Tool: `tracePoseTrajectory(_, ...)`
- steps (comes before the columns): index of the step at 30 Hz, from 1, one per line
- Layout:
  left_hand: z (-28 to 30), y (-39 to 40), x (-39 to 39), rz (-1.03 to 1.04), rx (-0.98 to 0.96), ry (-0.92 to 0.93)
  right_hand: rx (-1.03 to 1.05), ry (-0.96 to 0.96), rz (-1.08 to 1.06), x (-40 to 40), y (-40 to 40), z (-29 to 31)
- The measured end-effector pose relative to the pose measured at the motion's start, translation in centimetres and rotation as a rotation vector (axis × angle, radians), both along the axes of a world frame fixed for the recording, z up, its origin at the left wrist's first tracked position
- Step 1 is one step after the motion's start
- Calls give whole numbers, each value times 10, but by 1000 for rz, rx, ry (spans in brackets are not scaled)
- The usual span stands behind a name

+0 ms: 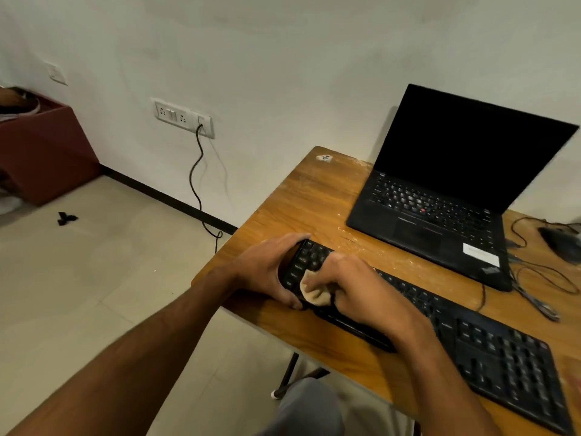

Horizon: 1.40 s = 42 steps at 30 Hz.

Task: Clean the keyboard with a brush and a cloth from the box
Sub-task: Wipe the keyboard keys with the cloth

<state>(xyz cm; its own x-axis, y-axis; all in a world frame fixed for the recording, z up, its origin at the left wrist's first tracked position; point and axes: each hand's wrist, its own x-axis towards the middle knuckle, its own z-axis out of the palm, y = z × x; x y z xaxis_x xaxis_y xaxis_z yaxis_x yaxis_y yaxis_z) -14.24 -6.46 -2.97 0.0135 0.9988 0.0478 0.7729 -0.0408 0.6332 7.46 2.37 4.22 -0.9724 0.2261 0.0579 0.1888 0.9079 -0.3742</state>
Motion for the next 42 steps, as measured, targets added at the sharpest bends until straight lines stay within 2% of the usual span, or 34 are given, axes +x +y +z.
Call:
tracePoseTrajectory(3, -1, -2, 0, -14, 19, -17, -83, 87, -10, -8, -13, -3)
tracePoseTrajectory(7, -3, 0, 1, -19, 21, 10, -116, 103, -42, 4, -25, -14)
tracePoseTrajectory(11, 0, 0, 1, -4, -1, -5, -72, -6, -63, 15, -11, 2)
tracePoseTrajectory(13, 0, -1, 1, -2, -7, -12, -50, 24, -82, 10, -9, 4)
tracePoseTrajectory(15, -2, 0, 0, -17, 3, 3, -118, 69, -51, 3, -16, 0)
tracePoseTrajectory(19, -3, 0, -1, -15, -10, 26, -190, 33, -6, 8, -21, -4)
tracePoseTrajectory(22, -2, 0, 0, 8, -15, 10, -143, -111, 44, 22, -6, 14)
tracePoseTrajectory(27, -2, -1, 0, -13, -18, 0, -145, 73, -42, 9, -8, 0)
tracePoseTrajectory(33, -1, 0, 1, 13, -28, 17, -71, -123, 40, 24, -2, 16)
tracePoseTrajectory(37, 0, -1, 2, 6, -34, 0, -52, 101, -142, 5, 3, 4)
tracePoseTrajectory(42, 2, -1, 2, 16, -52, 12, -35, -19, -110, 16, 2, 1)
